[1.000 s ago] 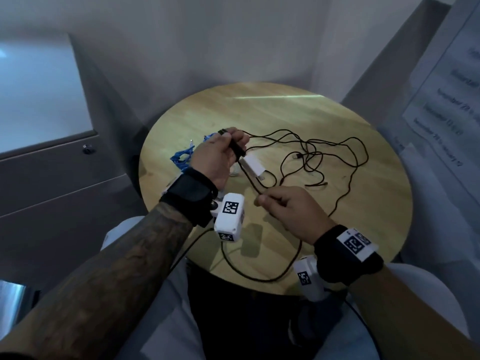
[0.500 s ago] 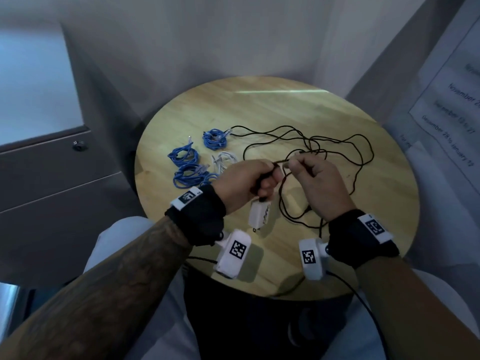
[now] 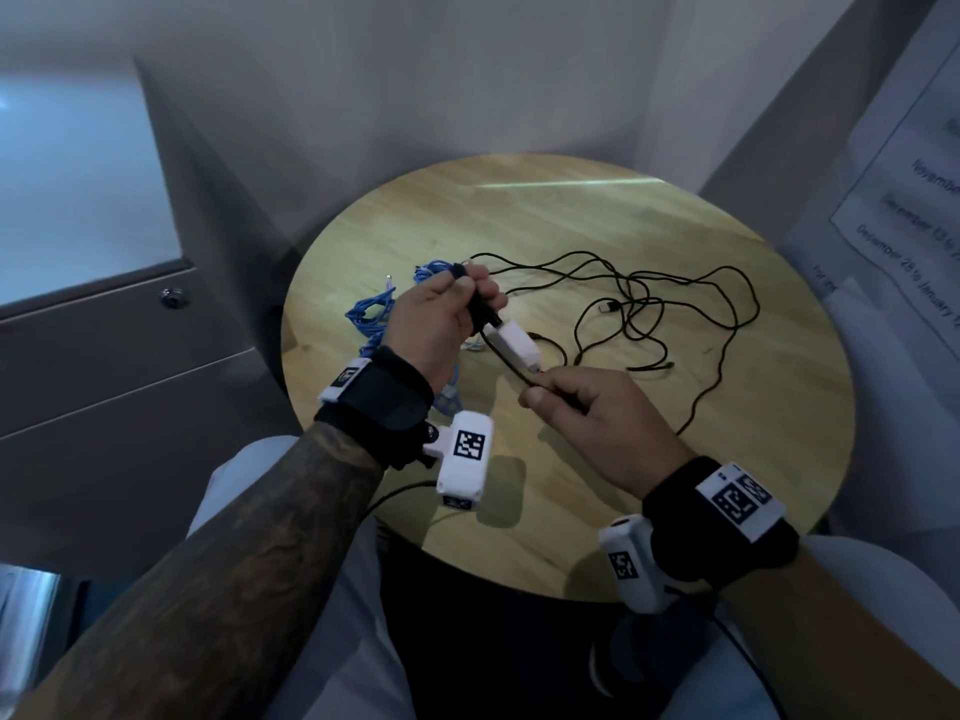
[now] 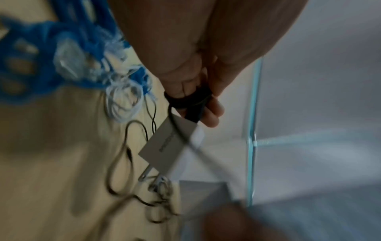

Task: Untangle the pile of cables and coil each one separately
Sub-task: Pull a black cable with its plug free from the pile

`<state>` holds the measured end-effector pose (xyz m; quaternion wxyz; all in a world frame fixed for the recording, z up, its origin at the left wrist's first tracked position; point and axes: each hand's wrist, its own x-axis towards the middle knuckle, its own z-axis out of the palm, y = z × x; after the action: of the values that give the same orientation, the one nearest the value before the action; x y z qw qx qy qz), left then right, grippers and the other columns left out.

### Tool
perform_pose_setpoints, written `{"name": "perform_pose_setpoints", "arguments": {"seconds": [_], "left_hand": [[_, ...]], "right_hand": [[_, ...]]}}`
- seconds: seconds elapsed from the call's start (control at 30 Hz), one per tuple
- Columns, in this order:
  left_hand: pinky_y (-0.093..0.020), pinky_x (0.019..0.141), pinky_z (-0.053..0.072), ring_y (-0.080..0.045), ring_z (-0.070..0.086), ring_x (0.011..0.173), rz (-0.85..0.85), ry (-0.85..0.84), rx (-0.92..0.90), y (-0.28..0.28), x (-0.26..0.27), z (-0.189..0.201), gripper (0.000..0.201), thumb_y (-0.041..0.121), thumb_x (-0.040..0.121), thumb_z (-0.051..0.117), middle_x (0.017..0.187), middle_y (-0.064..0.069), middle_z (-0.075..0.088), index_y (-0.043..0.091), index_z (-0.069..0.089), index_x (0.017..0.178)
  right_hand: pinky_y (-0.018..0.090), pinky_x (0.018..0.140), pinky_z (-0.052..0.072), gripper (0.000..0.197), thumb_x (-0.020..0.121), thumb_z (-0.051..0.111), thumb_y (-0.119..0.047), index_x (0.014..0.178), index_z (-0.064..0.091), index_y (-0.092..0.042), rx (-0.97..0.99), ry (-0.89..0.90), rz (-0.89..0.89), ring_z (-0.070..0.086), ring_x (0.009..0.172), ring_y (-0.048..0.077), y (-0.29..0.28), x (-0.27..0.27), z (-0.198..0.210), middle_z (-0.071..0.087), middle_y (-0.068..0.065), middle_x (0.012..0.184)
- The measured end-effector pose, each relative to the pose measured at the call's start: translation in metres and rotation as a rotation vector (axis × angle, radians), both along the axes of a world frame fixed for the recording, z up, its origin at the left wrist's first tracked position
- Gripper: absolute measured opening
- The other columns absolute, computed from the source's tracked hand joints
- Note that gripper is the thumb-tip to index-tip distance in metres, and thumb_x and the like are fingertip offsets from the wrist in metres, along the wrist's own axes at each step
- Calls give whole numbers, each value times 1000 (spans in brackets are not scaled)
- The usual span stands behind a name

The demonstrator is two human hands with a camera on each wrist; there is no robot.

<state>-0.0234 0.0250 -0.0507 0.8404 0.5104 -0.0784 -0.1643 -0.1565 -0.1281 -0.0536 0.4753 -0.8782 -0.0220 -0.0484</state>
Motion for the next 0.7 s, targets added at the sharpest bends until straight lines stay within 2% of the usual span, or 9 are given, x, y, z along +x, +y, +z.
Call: {"name": "perform_pose_setpoints", "arguments": {"seconds": [0.07, 0.13, 0.2, 0.27, 0.4, 0.47, 0.57, 0.63, 0.7], "left_hand": [[-29, 80, 54, -18, 65, 76, -21, -205, 282, -6, -9, -2, 19, -1, 100, 42, 81, -9, 63, -4, 61, 103], [-24, 72, 52, -10, 62, 67, -160, -382, 512, -13, -25, -2, 21, 3, 101, 43, 74, -6, 63, 0, 64, 98], [-30, 66, 47, -15, 58, 60, -349, -379, 542, -18, -40, 1, 34, 16, 105, 38, 67, -7, 59, 4, 62, 85], [-32, 65, 43, -23, 52, 61, -487, -290, 488, -22, -46, 2, 43, 24, 106, 32, 64, -10, 52, 2, 61, 83], [-34, 65, 36, -17, 36, 53, -532, 49, 190, -21, -44, 9, 37, 21, 104, 31, 59, -3, 33, 3, 56, 83], [-32, 69, 39, -14, 36, 53, -476, 230, -48, -16, -38, 14, 33, 22, 102, 31, 60, 1, 33, 7, 54, 83], [-32, 80, 50, -14, 50, 62, -297, 363, -406, -1, -18, 17, 30, 17, 100, 31, 69, 1, 46, 3, 57, 93], [-32, 88, 51, -15, 58, 70, -150, 338, -457, 9, -3, 15, 30, 13, 101, 30, 75, -2, 54, 1, 57, 97], [-31, 90, 49, -16, 60, 76, -76, 289, -421, 13, 3, 12, 30, 13, 104, 28, 79, -2, 56, 2, 55, 96]], "right_hand": [[33, 59, 43, 15, 98, 63, -17, 89, 72, -8, 29, -50, 4, 56, 67, 27, 0, -1, 8, 65, 16, 75], [33, 61, 45, 14, 97, 63, -14, 88, 73, -12, 39, -113, -37, 57, 66, 24, -3, 1, 16, 65, 11, 73], [32, 66, 50, 16, 98, 61, -12, 86, 71, -13, 38, -176, -89, 63, 70, 19, -12, 5, 22, 69, 1, 74], [26, 71, 50, 16, 98, 60, -12, 86, 69, -15, 29, -205, -161, 63, 75, 12, -23, 10, 22, 68, -3, 76], [17, 73, 46, 14, 100, 60, -22, 92, 71, -20, 32, -146, -243, 60, 82, 3, -36, 18, 8, 70, -8, 87], [20, 76, 47, 17, 102, 57, -25, 95, 73, -23, 6, -51, -222, 62, 85, 2, -37, 20, 0, 71, -9, 91], [27, 63, 42, 19, 101, 56, -25, 96, 74, -21, -79, 121, -107, 57, 66, 4, -29, 16, -10, 66, -6, 77], [24, 64, 46, 22, 102, 56, -29, 101, 76, -20, -81, 186, -19, 62, 70, 3, -16, 11, -11, 69, -9, 82], [27, 74, 53, 24, 102, 54, -32, 103, 76, -20, -90, 153, 38, 67, 84, 10, -6, 8, -9, 73, -6, 93]]}}
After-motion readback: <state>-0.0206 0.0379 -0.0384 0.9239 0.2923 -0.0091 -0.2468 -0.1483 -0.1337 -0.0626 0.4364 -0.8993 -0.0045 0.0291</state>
